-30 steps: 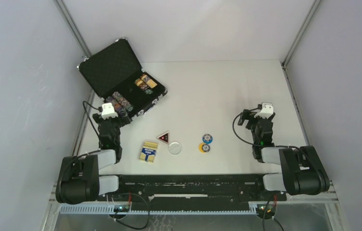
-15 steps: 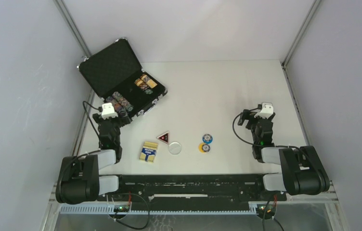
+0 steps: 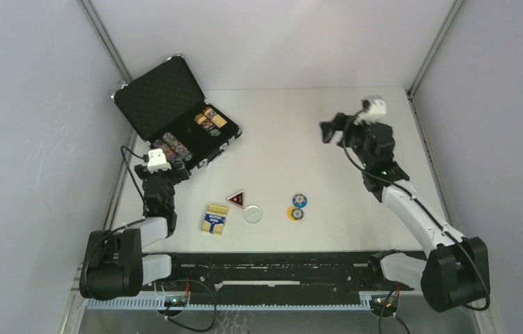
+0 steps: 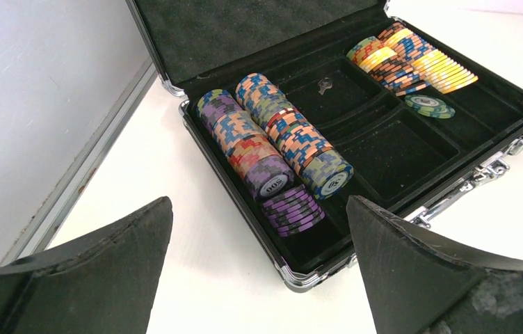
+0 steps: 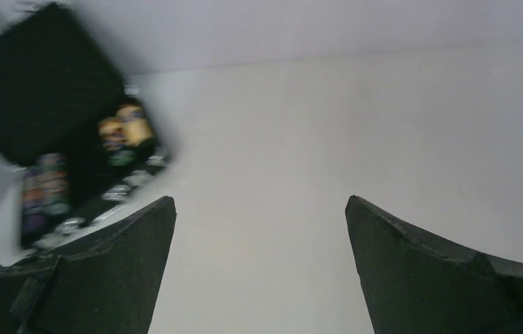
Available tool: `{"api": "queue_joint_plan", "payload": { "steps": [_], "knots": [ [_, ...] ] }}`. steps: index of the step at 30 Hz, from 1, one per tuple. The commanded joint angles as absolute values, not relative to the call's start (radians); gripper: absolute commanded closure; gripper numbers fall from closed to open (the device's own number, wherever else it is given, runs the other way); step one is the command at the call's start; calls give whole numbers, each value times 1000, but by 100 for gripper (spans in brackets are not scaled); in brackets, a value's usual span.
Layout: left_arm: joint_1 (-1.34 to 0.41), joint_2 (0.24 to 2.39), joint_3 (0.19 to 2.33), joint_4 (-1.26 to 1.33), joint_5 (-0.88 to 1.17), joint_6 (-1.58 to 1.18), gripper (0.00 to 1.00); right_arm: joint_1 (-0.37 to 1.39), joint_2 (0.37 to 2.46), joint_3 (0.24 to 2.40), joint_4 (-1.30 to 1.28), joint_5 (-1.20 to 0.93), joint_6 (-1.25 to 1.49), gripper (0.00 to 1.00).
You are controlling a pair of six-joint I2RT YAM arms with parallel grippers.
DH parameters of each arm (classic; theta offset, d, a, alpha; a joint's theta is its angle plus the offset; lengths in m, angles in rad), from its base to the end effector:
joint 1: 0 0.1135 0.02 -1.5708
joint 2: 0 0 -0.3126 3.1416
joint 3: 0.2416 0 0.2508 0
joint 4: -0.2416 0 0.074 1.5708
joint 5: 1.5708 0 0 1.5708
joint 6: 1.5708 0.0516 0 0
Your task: Pack up texas hold em set
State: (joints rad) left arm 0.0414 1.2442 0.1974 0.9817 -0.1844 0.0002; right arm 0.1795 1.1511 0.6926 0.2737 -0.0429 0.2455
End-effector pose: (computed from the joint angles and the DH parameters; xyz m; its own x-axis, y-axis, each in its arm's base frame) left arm 0.2174 0.0185 0.2206 -0.0650 -0.0025 -0.9979 -0.2235 0.9746 0.0121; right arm 0.2564 0.0488 0.3219 -0.2288 0.2053 -0.9516 -0.1693 0.9542 0.2466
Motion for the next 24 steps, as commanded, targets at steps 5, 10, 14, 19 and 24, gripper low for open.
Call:
{"api": "queue_joint_plan", "payload": {
  "steps": [5, 10, 14, 19, 24],
  "knots": [
    [5, 895, 406, 380, -353, -178, 0, 507, 1604, 1261, -113, -69, 256, 0],
    [-2, 644, 284, 394, -288, -329, 0, 595, 1963, 1718, -278, -27, 252, 9],
    [-3, 491, 177, 366, -331, -422, 0, 655, 2225, 2055, -395, 38, 216, 10],
    [-24, 444, 176, 290, -175, -503, 0, 684, 2427, 2349, -486, 139, 220, 17],
    [-33, 328, 180, 181, -163, -500, 0, 692, 2454, 2330, -389, 113, 239, 29]
  ]
}}
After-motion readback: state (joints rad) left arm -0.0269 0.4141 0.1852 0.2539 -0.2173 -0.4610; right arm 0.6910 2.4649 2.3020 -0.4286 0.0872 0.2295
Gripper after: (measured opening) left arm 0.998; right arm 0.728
